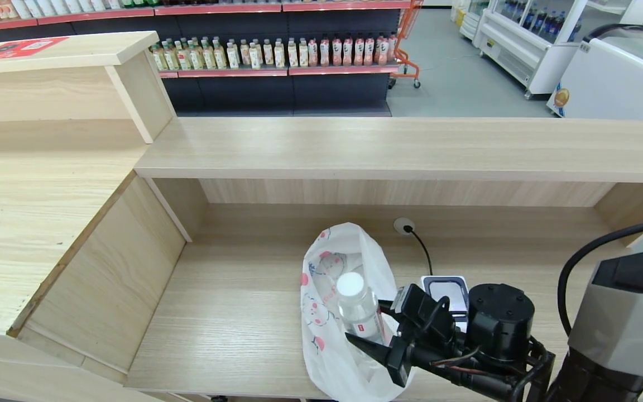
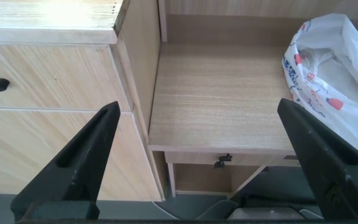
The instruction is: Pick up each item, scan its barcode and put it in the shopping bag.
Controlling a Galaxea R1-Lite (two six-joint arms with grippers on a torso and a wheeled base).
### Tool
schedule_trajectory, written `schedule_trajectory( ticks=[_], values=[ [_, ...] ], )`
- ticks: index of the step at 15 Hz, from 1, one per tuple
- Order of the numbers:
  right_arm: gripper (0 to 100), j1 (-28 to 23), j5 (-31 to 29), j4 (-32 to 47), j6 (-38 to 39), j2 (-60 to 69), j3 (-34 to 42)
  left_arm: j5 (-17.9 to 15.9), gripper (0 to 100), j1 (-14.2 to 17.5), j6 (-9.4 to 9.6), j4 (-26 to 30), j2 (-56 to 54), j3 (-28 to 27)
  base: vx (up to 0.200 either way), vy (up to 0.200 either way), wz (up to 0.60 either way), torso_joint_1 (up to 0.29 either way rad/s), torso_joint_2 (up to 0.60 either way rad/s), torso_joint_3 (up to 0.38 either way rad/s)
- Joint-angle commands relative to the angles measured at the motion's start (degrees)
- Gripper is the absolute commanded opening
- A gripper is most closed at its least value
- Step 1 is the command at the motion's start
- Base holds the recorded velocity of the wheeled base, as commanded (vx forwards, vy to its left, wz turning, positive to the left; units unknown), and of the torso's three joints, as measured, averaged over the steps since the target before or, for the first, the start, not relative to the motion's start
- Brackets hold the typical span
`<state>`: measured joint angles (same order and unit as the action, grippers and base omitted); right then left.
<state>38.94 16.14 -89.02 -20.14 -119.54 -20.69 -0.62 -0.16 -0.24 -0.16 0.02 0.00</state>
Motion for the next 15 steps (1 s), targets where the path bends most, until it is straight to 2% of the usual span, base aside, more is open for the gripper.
schedule_trajectory(
  ticks=[1, 4, 6, 15],
  values=[
    [0, -5.19, 3.55, -0.98, 0.19, 0.01, 1.00, 0.01, 100, -0.02, -0.02, -0.02, -0.02, 0.00, 0.000, 0.000, 0.00, 0.000, 0.00, 0.000],
    [0, -9.23, 9.00, -0.98, 0.54, -2.19, -0.49, 0.01, 100, -0.02, -0.02, -0.02, 0.06, 0.00, 0.000, 0.000, 0.00, 0.000, 0.00, 0.000],
    [0, -9.84, 12.16, -0.98, 0.80, -3.07, -1.46, 0.01, 100, -0.02, -0.02, -0.02, -0.02, 0.00, 0.000, 0.000, 0.00, 0.000, 0.00, 0.000],
    [0, -12.66, 12.51, -0.98, 2.30, -4.47, -2.60, 0.01, 100, -0.02, -0.02, -0.02, -0.02, 0.00, 0.000, 0.000, 0.00, 0.000, 0.00, 0.000]
  ],
)
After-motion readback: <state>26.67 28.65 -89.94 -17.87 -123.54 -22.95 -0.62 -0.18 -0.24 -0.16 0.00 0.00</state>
